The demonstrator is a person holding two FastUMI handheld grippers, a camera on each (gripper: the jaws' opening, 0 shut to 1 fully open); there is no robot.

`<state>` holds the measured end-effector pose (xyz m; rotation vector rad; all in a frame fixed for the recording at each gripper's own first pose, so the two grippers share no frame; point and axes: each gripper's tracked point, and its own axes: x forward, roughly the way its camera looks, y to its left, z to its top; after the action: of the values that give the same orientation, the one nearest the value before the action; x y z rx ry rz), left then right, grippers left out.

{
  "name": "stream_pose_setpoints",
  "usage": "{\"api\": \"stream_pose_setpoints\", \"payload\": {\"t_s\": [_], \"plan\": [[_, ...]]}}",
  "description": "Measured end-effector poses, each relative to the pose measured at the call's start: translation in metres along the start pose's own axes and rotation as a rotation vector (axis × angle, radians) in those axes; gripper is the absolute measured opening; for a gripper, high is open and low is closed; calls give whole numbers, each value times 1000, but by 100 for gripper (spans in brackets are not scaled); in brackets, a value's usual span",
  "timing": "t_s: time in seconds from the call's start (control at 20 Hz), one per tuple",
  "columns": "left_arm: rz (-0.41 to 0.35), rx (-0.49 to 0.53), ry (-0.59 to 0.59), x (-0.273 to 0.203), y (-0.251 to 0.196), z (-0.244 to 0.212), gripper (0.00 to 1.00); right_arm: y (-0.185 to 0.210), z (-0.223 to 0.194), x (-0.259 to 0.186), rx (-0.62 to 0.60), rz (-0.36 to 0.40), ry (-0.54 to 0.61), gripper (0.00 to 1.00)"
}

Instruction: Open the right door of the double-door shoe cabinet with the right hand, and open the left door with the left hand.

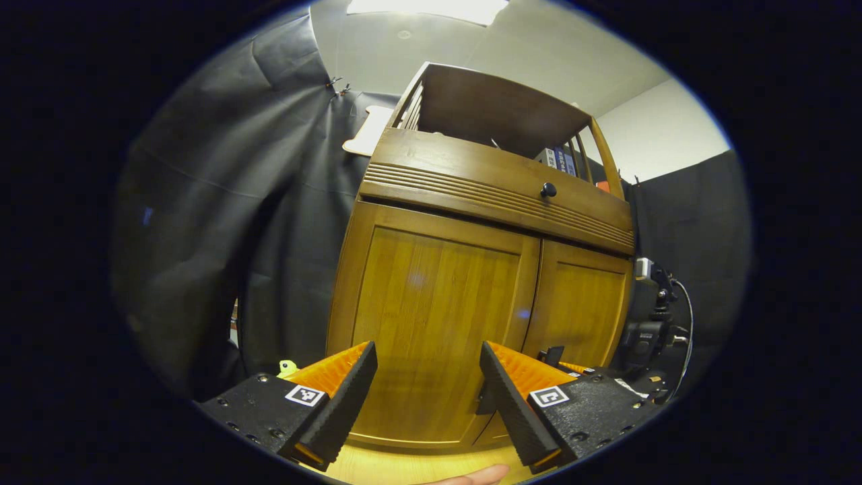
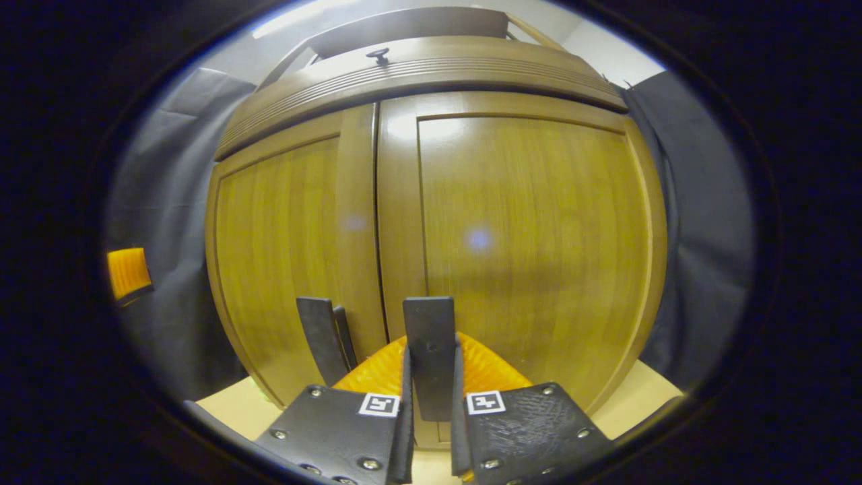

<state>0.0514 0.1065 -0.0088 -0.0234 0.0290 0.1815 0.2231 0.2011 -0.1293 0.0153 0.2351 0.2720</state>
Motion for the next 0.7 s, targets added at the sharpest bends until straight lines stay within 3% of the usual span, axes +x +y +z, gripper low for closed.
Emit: {"api": "stream_pose_setpoints", "payload": {"t_s": [0.3,0.7], "plan": [[-6,0,3,0,-2,-1,94,1,12,-19,5,100,1,22],[-15,10,42,3,-11,-13,94,-21,10,-82,6,147,22,22]]}}
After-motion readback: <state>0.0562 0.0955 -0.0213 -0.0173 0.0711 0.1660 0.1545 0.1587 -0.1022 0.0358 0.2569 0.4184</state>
